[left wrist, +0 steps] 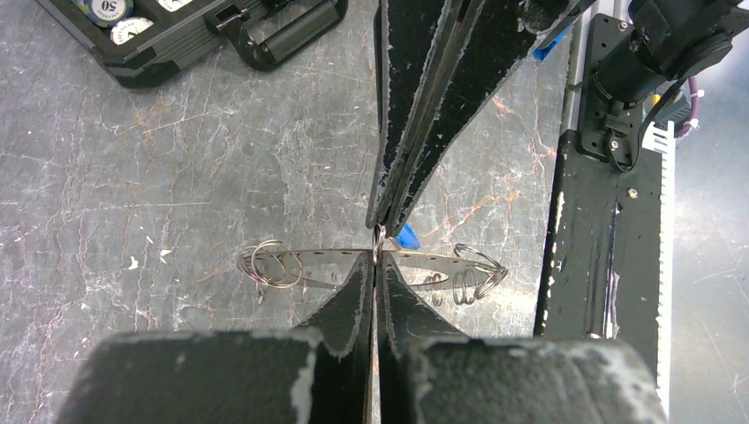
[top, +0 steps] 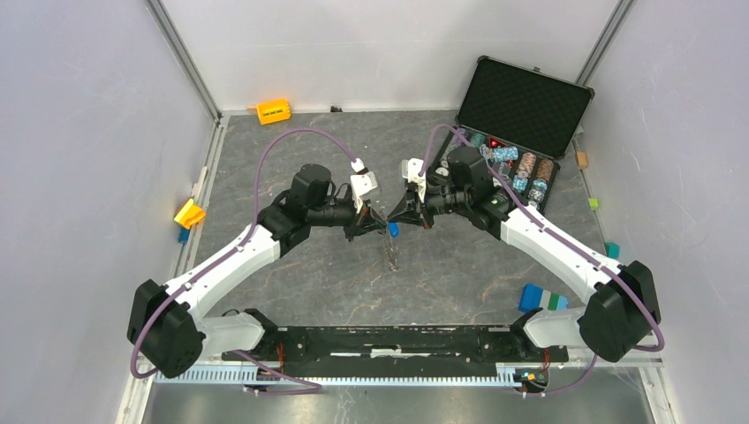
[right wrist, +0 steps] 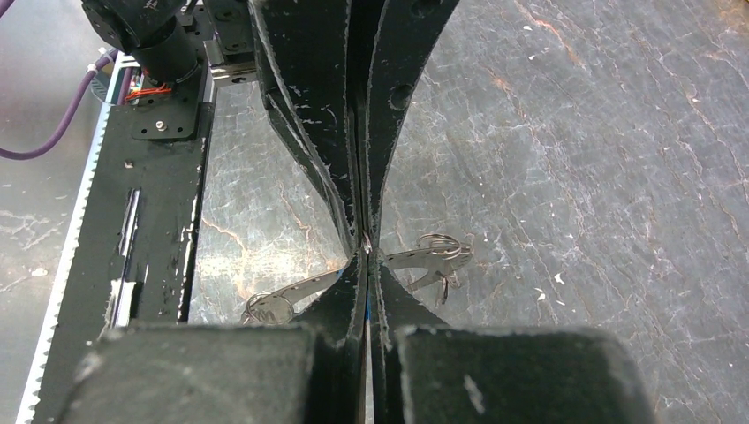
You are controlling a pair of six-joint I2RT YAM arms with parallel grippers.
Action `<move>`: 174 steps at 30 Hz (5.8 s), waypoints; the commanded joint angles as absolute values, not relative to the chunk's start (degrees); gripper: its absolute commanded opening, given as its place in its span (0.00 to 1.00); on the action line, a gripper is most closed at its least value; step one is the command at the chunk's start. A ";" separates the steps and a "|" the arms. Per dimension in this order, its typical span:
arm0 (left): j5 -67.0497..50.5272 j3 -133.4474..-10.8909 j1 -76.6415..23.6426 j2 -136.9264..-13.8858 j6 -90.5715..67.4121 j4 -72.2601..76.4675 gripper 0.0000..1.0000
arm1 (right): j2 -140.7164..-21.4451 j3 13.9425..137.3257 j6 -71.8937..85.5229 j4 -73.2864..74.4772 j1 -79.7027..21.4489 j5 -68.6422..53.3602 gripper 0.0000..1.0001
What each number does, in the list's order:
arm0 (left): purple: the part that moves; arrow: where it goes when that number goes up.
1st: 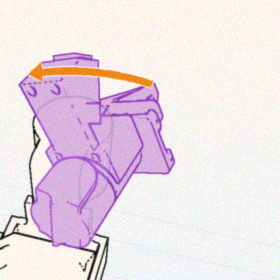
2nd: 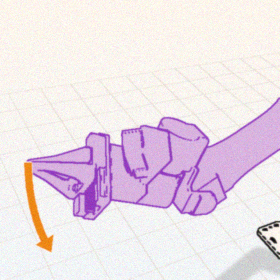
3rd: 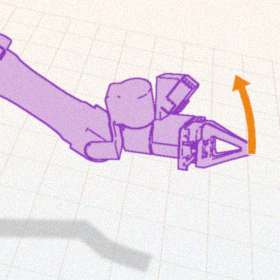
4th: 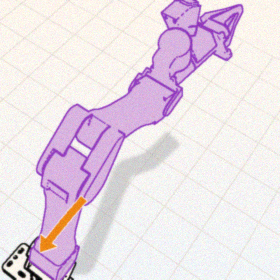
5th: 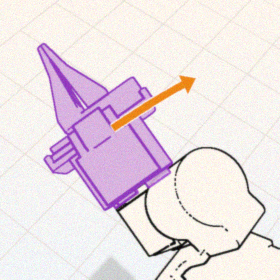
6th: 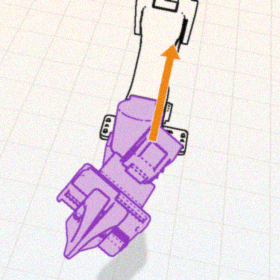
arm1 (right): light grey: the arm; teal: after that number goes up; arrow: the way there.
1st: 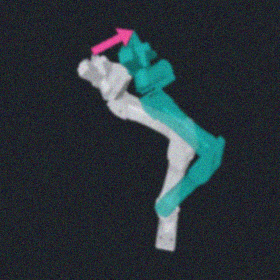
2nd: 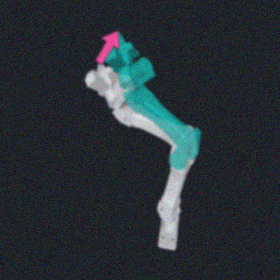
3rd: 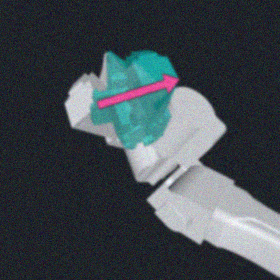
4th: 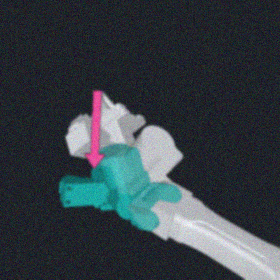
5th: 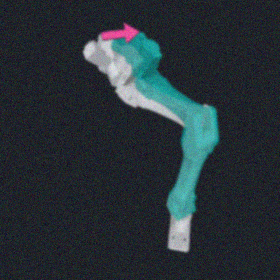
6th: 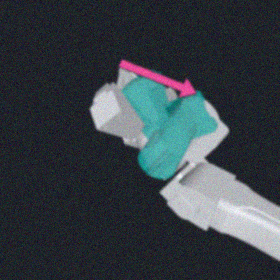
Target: Put the keys on the keyring
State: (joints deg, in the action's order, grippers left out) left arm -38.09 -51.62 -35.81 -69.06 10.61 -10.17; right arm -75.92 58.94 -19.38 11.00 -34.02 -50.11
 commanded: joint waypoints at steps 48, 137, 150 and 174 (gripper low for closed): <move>-40.25 -51.94 -36.23 -66.62 12.20 -7.21 0.02 | -76.01 61.79 -19.64 9.92 -33.75 -41.80 0.00; -42.07 -49.55 -35.85 -63.81 12.76 -3.16 0.02 | -78.71 60.88 -21.36 11.69 -32.76 -42.60 0.00; -40.38 -49.05 -35.92 -63.49 15.44 -2.97 0.02 | -79.70 61.00 -22.94 12.97 -34.17 -43.46 0.01; -47.98 -46.66 -35.86 -62.09 25.82 -6.02 0.02 | -75.60 62.57 -31.91 19.11 -34.71 -50.19 0.40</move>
